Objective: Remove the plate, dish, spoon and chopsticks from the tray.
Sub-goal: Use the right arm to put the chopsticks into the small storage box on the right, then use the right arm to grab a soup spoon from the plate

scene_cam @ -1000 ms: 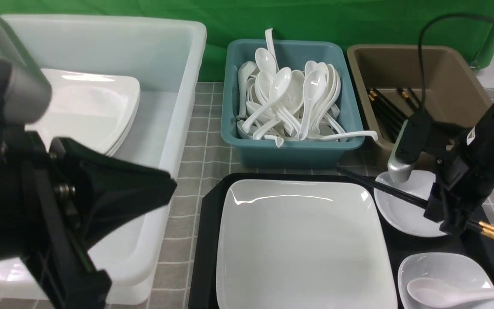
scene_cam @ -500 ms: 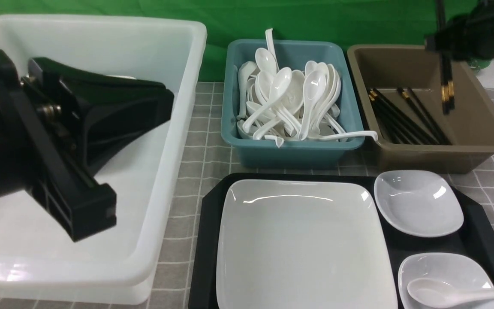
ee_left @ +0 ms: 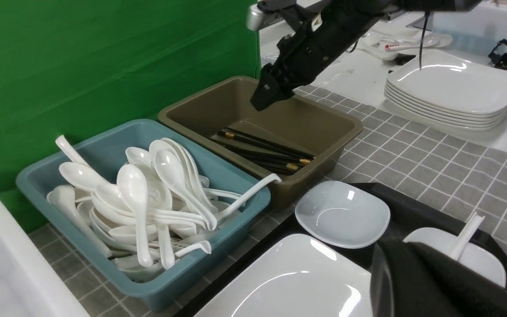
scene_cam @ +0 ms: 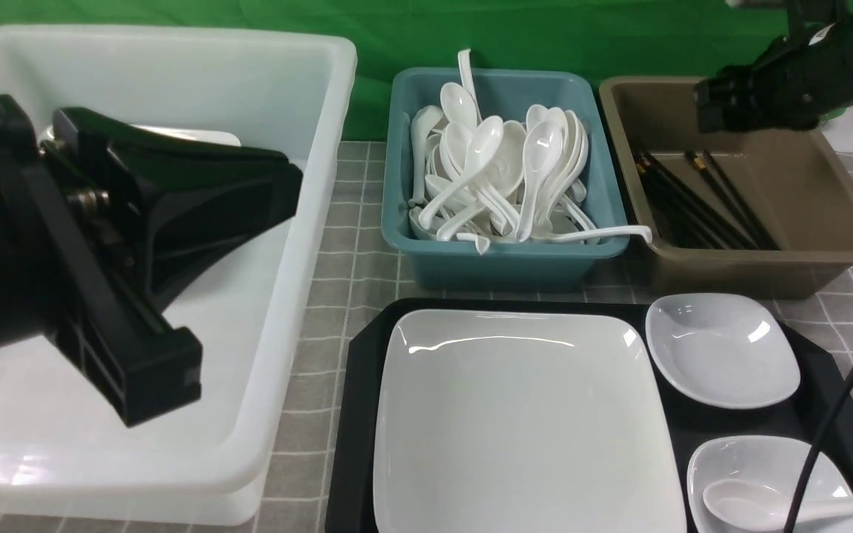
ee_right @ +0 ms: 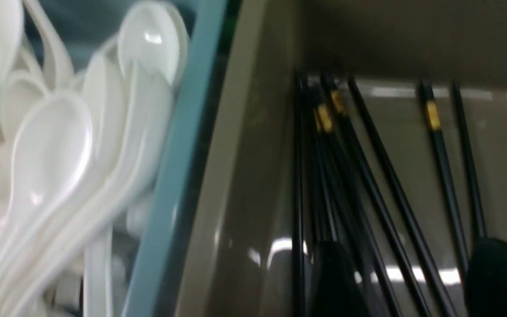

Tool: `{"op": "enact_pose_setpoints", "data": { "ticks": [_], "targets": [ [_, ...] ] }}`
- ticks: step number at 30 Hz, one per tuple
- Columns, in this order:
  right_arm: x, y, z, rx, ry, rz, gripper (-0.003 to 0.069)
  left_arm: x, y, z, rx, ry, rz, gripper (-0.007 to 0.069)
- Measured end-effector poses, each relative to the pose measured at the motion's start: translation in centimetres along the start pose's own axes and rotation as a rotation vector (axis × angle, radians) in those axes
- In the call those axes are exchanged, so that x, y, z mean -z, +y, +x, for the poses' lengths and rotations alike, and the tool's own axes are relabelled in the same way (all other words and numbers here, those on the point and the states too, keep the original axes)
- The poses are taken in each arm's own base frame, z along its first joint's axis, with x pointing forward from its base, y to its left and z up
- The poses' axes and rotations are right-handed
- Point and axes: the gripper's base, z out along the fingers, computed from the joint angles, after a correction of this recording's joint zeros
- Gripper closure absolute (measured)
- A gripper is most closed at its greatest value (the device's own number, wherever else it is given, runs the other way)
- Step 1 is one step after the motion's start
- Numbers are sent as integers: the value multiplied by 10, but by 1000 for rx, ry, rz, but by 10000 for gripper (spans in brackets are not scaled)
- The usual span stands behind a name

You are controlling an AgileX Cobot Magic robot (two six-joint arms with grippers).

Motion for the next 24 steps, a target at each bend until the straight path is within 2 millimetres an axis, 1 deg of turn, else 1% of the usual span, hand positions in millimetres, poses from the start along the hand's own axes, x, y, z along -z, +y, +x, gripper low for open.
{"op": "enact_pose_setpoints", "data": {
  "ticks": [1,2,4,5,6,8,9,10,11,13,15,16,17,18,20,21,22,24],
  "targets": [
    [7,1,0,12,13,5,248,0,0,0,-5,1,0,620],
    [9,1,0,12,19,3,252,0,0,0,-6,0,0,620],
    [27,3,4,45,80,14,295,0,0,0,-20,3,1,620],
    [47,8,6,88,109,29,342,0,0,0,-30,4,-1,620],
    [64,12,10,117,124,42,372,0,0,0,-37,5,-3,620],
    [86,22,20,168,138,48,401,0,0,1,-40,7,-3,620],
    [101,32,29,212,145,40,411,0,0,1,-41,11,-2,620],
    [118,44,46,267,179,18,417,0,0,1,-44,14,-2,620],
    [128,52,60,306,212,-1,417,0,0,1,-47,16,-2,620],
    [142,63,84,371,267,-34,411,0,0,2,-50,19,-2,620],
    [152,72,111,459,327,-71,396,0,0,2,-52,19,-2,620],
    [152,73,113,469,330,-74,393,0,0,2,-52,19,-2,620],
    [155,77,132,539,362,-101,371,0,0,2,-53,20,-2,620],
    [155,79,145,590,386,-119,352,0,0,2,-51,19,-1,620],
    [150,81,166,672,441,-153,315,0,0,2,-46,18,0,620],
    [144,80,180,711,485,-173,293,0,0,2,-45,22,3,620],
    [141,80,187,740,504,-186,284,0,0,2,-46,24,4,620],
    [128,76,210,810,561,-206,260,0,-1,3,-45,28,6,620]
  ]
}}
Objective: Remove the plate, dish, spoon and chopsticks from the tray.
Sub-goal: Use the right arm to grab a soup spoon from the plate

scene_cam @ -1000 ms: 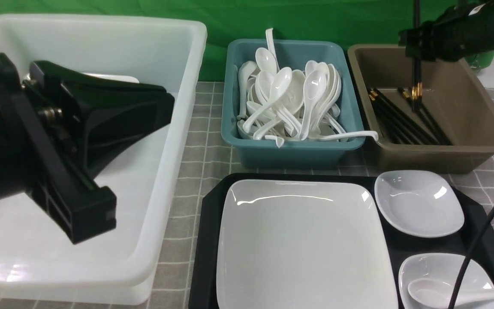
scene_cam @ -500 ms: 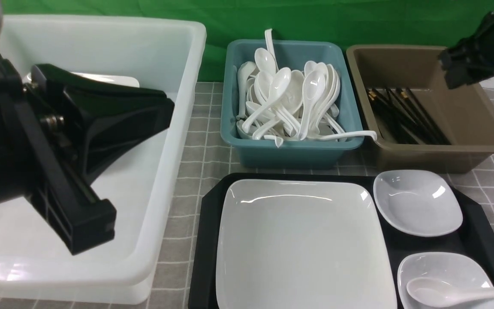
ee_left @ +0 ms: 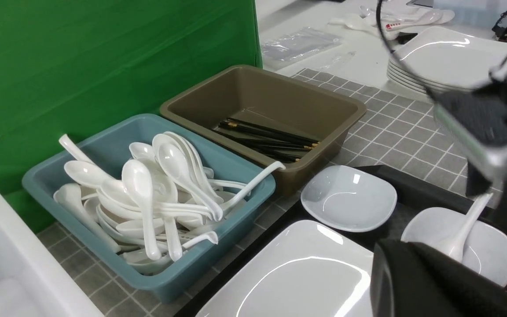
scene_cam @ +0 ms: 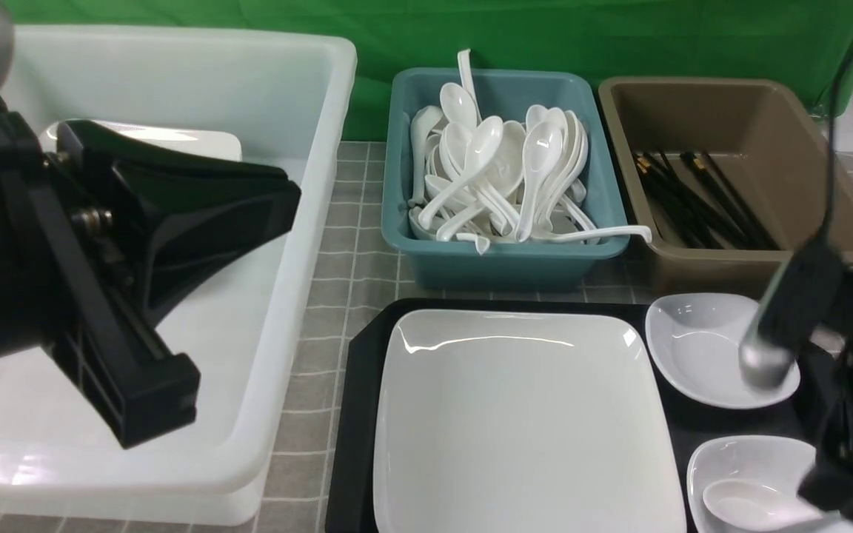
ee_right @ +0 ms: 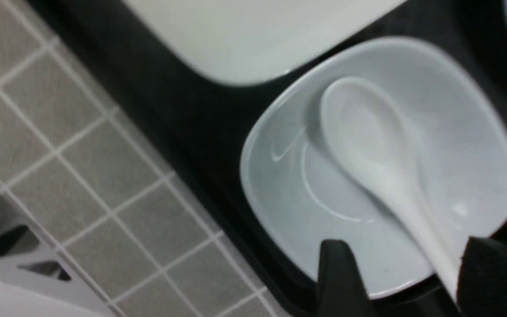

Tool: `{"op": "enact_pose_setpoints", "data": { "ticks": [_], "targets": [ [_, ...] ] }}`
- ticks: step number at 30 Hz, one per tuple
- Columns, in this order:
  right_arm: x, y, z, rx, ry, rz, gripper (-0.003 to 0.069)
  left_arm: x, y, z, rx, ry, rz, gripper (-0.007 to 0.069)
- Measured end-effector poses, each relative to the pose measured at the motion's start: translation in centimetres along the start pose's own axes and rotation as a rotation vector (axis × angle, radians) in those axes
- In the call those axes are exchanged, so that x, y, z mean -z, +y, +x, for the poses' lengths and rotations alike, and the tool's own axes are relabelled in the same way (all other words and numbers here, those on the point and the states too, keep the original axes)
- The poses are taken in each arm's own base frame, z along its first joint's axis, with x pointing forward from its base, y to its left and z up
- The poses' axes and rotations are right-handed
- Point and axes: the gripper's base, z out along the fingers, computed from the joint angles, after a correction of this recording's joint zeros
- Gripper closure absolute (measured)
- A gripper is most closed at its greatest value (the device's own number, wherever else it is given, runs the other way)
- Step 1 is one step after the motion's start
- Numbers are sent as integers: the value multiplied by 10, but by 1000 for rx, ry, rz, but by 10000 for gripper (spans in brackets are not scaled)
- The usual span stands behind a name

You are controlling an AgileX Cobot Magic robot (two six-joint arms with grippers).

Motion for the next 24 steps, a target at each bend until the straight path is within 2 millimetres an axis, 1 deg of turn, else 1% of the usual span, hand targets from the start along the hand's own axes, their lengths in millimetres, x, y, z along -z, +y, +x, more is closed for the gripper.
{"op": "enact_pose_setpoints", "data": {
  "ticks": [3,4,6,13,19,20,24],
  "targets": [
    [-19,0,5,74,-9,49,252,0,0,0,0,3,2,620],
    [-20,0,5,83,-8,58,252,0,0,0,0,3,2,620],
    [-29,-4,5,133,-19,99,250,0,0,0,-7,3,2,620],
    [-51,-16,5,250,103,125,249,0,0,0,-17,2,1,620],
    [-69,-23,0,277,143,111,249,0,0,0,-17,2,1,620],
    [-75,-24,-1,279,151,102,249,0,0,0,-17,2,1,620],
    [-84,-26,-3,283,170,84,258,0,0,0,-17,2,1,620]
  ]
}}
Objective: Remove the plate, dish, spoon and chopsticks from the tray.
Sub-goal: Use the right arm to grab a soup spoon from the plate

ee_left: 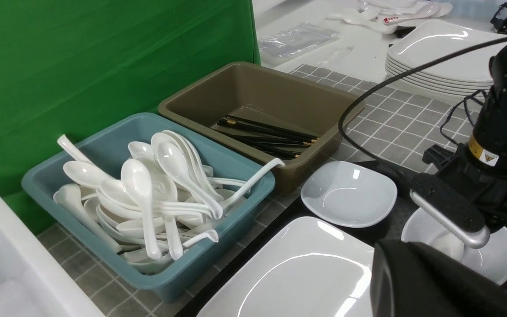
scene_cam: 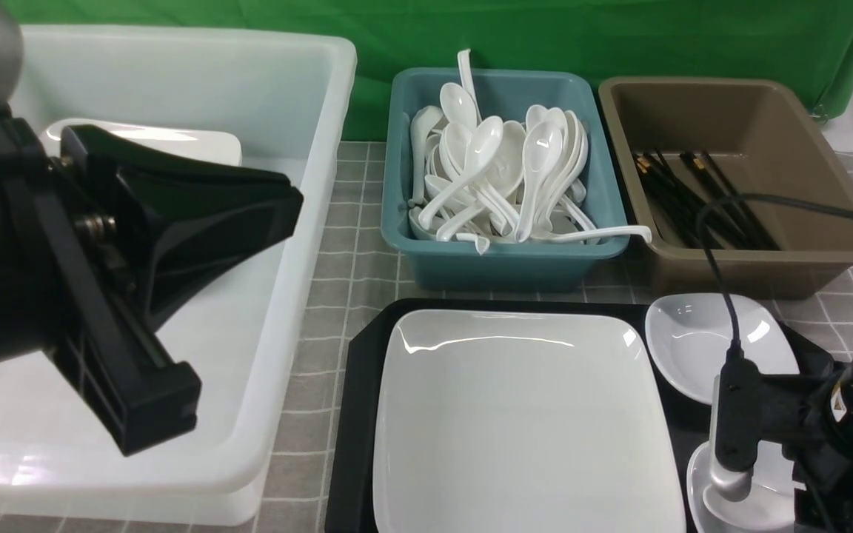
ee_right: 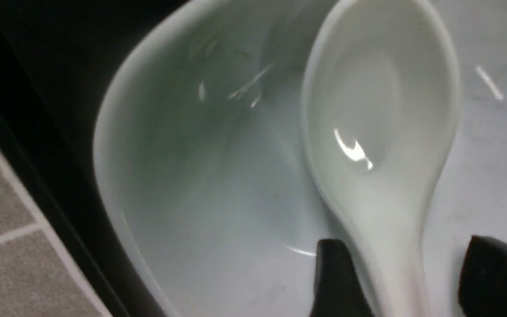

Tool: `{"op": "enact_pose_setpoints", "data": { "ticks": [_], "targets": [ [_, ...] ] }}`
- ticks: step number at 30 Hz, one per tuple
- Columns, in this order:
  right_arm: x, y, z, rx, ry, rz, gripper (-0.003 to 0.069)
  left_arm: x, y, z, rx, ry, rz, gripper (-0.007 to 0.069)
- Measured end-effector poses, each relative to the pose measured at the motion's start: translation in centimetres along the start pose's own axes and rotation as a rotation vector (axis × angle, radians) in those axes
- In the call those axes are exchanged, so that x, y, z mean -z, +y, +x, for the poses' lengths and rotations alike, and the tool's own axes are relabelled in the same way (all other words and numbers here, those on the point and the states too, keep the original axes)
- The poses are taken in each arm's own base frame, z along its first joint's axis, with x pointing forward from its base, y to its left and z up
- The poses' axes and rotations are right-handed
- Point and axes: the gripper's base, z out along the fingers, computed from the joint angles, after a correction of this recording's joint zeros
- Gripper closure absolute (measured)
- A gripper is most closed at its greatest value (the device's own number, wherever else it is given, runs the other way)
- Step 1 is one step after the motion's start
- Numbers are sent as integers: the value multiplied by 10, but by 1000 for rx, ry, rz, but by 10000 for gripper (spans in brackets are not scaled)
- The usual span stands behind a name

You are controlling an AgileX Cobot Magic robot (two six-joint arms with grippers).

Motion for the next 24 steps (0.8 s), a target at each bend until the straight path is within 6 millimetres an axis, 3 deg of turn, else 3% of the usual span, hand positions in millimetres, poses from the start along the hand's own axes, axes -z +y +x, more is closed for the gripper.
{"op": "enact_pose_setpoints", "data": {
  "ticks": [5,11,20,24],
  "targets": [
    [-7,-1,-2,3,14,-19,308,0,0,0,0,0,0,620],
    [-7,-1,-2,5,14,-17,436,0,0,0,0,4,2,620],
    [-7,0,0,-3,28,-30,436,0,0,1,-3,12,5,620],
    [4,2,3,-45,15,-12,436,0,0,2,-16,17,1,620]
  ]
}}
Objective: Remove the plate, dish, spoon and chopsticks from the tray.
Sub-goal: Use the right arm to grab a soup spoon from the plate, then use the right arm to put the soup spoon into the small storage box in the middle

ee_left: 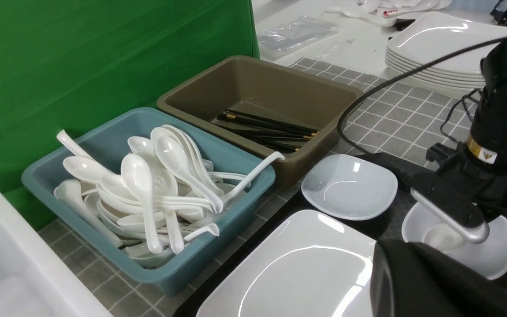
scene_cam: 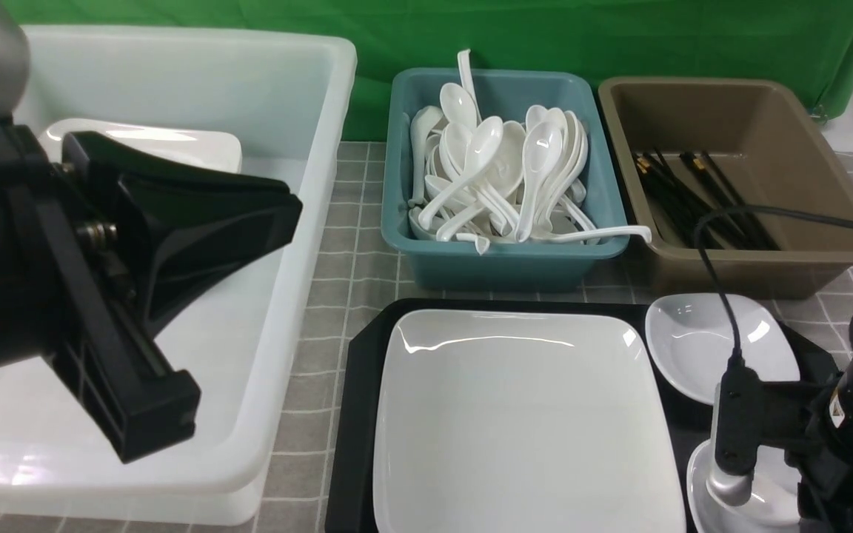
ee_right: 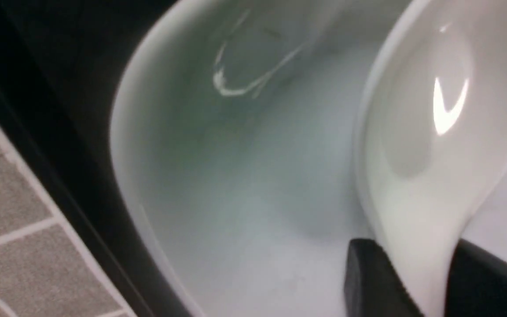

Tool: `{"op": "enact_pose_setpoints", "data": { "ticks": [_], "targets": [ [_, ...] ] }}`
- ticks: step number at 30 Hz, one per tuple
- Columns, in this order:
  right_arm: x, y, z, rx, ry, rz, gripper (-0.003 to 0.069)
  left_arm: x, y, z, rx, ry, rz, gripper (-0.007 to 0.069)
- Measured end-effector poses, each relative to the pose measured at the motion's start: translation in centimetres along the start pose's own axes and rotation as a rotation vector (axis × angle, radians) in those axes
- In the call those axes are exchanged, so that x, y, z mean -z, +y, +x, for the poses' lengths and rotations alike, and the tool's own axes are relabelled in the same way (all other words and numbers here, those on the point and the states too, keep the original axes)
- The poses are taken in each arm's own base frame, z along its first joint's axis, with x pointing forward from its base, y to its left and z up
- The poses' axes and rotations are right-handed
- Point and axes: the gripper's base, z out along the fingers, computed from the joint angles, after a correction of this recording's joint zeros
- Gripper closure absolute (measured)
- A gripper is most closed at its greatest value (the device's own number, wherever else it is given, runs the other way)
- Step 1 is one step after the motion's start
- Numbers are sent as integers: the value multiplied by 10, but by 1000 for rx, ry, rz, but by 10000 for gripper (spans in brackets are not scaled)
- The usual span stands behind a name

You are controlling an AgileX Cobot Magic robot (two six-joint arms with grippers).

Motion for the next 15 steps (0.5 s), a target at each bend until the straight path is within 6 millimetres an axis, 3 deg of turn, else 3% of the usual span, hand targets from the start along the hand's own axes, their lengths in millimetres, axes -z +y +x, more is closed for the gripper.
{"op": "enact_pose_setpoints", "data": {
  "ticks": [5,10,11,13,14,15],
  "targets": [
    [34,2,1,-138,-73,1,436,0,0,0,-9,2,-4,620],
    [91,1,-18,-366,-317,-11,436,0,1,0,-11,-3,-8,620],
    [116,-8,-32,-481,-499,9,436,0,2,-2,-14,-19,-18,620],
    [128,-15,-41,-544,-608,21,436,0,2,-3,-15,-28,-23,620],
    [151,-35,-60,-663,-826,40,438,0,3,-4,-16,-44,-32,620],
    [155,-46,-69,-710,-903,52,438,0,3,-5,-16,-50,-35,620]
  ]
}}
